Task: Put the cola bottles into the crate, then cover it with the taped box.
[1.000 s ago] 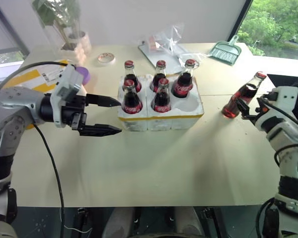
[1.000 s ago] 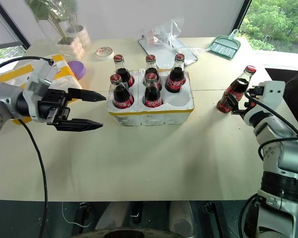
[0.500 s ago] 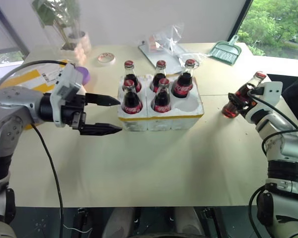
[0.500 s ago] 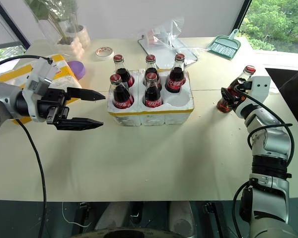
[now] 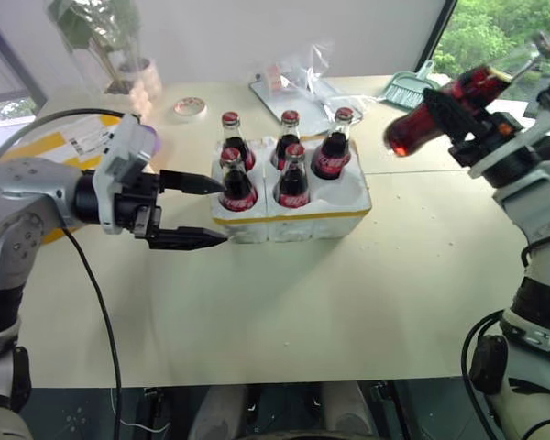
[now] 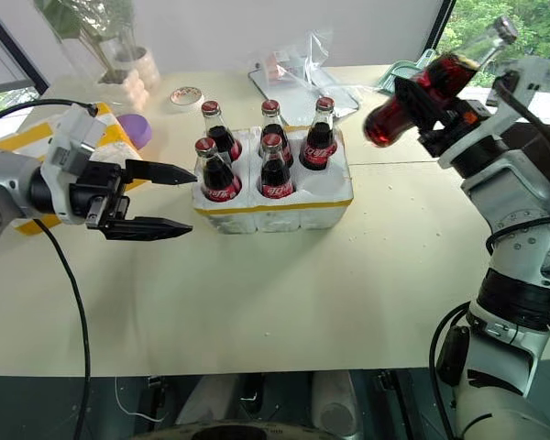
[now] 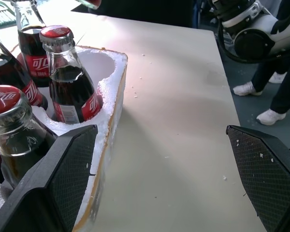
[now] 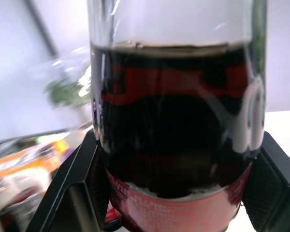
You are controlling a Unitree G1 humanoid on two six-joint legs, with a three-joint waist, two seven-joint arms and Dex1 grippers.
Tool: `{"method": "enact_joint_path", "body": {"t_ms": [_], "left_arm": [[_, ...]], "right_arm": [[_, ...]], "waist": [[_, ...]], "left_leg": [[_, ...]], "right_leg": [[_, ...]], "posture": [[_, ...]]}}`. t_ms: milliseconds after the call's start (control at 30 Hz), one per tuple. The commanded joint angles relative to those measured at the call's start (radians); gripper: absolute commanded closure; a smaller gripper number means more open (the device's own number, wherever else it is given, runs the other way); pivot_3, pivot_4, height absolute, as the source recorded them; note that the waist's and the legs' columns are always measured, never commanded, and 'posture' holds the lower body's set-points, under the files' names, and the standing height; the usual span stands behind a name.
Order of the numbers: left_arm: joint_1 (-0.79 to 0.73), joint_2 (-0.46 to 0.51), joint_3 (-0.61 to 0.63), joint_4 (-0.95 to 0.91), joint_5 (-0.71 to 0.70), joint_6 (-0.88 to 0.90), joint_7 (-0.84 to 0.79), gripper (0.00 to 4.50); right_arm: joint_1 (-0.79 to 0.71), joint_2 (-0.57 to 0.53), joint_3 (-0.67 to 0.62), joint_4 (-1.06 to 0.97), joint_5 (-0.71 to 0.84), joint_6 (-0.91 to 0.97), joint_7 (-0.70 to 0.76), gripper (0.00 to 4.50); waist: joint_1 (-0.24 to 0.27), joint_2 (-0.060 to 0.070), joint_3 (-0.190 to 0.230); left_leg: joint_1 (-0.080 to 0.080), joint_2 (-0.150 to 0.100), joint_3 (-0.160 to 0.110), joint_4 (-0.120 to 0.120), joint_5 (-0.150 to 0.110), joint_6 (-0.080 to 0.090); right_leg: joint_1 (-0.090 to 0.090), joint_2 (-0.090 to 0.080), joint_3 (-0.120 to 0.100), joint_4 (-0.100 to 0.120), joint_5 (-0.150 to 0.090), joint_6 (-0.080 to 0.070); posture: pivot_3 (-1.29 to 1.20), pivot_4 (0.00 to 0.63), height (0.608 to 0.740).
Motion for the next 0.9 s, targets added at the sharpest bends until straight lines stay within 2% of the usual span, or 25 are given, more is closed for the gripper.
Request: {"method": "enact_joint_path", "body": {"t_ms": [33, 233, 400, 600, 667, 733, 900], "left_arm": [[-0.022, 0.001, 0.008, -0.002, 0.007, -0.020, -0.005, 0.00], [-0.020, 0.002, 0.016, -0.004, 0.010, -0.023, -0.006, 0.00], [-0.019, 0.005, 0.021, 0.000, 0.014, -0.026, -0.005, 0.00], [-0.016, 0.007, 0.029, -0.005, 0.012, -0.025, 0.005, 0.00], [-0.006, 0.010, 0.037, -0.014, 0.007, -0.022, 0.010, 0.00], [0.006, 0.014, 0.045, -0.024, 0.003, -0.019, 0.015, 0.00], [0.045, 0.026, 0.075, -0.048, -0.004, -0.013, 0.037, 0.00]], "right_arm": [[0.002, 0.019, 0.050, -0.088, 0.024, 0.004, 0.004, 1.71], [0.048, -0.008, 0.188, -0.082, -0.085, -0.027, 0.065, 1.71], [0.057, -0.069, 0.371, -0.043, -0.309, -0.162, 0.172, 1.71], [-0.002, -0.031, 0.440, 0.051, -0.410, -0.224, 0.213, 1.71], [-0.017, -0.009, 0.434, 0.085, -0.413, -0.198, 0.204, 0.58], [-0.023, -0.001, 0.432, 0.095, -0.419, -0.189, 0.209, 0.09], [-0.023, -0.020, 0.375, 0.062, -0.344, -0.126, 0.259, 0.09]], "waist": [[0.000, 0.000, 0.000], [0.001, 0.000, 0.000], [-0.001, 0.000, 0.000], [-0.001, 0.000, 0.000], [-0.002, -0.001, 0.000], [-0.004, -0.001, 0.000], [0.000, -0.001, 0.000]], "left_leg": [[0.000, 0.000, 0.000, 0.000, 0.000, 0.000], [-0.001, -0.001, 0.000, 0.000, 0.000, 0.000], [-0.001, -0.001, 0.000, 0.000, 0.000, 0.000], [-0.001, -0.001, 0.000, 0.000, 0.000, 0.000], [-0.001, 0.000, 0.000, 0.000, 0.000, 0.000], [-0.001, 0.000, 0.000, 0.000, 0.000, 0.000], [-0.001, 0.000, 0.000, 0.000, 0.000, 0.000]], "right_leg": [[0.000, 0.000, 0.000, 0.000, 0.000, 0.000], [-0.001, 0.000, 0.000, 0.000, 0.000, 0.000], [-0.001, 0.000, 0.000, 0.000, 0.000, 0.000], [-0.001, 0.000, 0.000, 0.000, 0.000, 0.000], [-0.001, 0.000, 0.000, 0.000, 0.000, 0.000], [-0.001, 0.000, 0.000, 0.000, 0.000, 0.000], [-0.001, 0.000, 0.000, 0.000, 0.000, 0.000]], "posture": [[0.00, 0.150, 0.738], [0.00, 0.150, 0.738], [0.00, 0.150, 0.738], [0.00, 0.150, 0.738], [0.00, 0.150, 0.738], [0.00, 0.150, 0.738], [0.00, 0.150, 0.738]]}}
